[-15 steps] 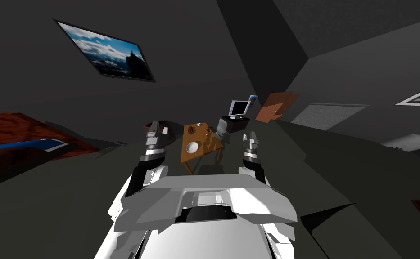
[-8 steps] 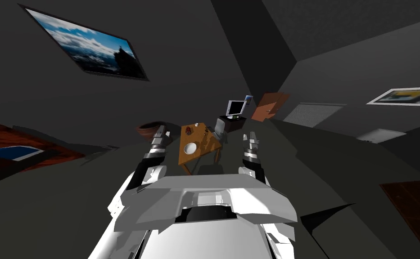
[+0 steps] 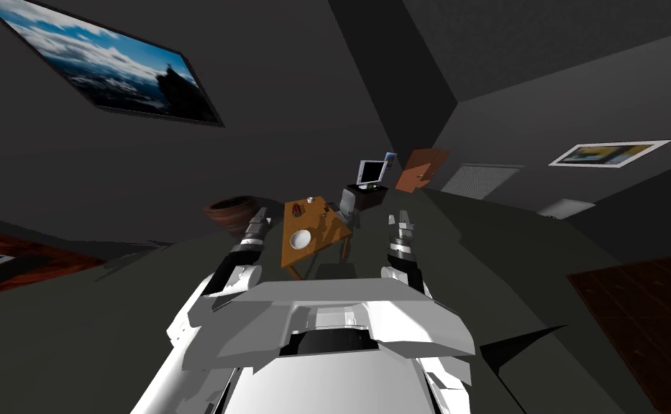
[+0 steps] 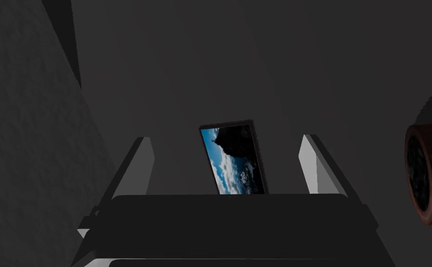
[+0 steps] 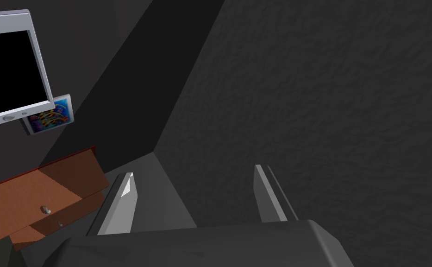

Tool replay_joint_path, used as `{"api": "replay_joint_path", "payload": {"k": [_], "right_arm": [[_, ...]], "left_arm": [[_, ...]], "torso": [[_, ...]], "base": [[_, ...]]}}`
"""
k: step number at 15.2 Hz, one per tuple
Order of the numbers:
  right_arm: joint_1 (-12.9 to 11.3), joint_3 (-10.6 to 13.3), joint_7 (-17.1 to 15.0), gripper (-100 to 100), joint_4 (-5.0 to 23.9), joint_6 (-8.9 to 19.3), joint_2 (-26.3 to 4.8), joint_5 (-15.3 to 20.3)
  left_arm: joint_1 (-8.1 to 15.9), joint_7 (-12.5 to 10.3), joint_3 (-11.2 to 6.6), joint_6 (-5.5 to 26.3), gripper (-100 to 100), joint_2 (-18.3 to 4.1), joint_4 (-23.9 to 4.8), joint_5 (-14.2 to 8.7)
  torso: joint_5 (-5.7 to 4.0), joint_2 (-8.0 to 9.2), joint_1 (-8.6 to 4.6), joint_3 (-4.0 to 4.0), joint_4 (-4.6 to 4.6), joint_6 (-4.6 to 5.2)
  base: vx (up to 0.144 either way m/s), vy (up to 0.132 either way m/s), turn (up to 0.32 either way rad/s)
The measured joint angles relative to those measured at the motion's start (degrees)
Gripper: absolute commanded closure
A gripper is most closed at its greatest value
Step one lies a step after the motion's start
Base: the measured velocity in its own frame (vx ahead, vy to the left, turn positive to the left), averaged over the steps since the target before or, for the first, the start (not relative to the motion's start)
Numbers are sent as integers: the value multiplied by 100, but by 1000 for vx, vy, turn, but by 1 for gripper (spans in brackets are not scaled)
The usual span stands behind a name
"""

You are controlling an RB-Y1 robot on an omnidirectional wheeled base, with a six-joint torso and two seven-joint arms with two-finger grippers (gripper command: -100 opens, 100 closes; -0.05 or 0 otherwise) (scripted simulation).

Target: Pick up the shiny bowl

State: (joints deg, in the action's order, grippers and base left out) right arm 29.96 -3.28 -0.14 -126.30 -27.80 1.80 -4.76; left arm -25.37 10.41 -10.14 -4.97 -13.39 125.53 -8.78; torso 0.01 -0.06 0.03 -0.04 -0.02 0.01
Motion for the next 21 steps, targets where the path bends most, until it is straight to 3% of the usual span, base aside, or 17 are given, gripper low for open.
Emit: {"api": "replay_joint_path", "payload": {"k": [11,21], "right_arm": [[0,0,0,0,0,0,0,0],[0,0,0,0,0,0,0,0]], "left_arm": [[101,223,-260,1048,-100,-180,-598,-242],[210,428,-549,2189,-100,-340,-1122,-486]], "torso": [[0,-2,-2,-1,0,1],[-1,-4,-4,-2,-1,0]], "base": [[11,0,-97],[15,-2,-94]]}}
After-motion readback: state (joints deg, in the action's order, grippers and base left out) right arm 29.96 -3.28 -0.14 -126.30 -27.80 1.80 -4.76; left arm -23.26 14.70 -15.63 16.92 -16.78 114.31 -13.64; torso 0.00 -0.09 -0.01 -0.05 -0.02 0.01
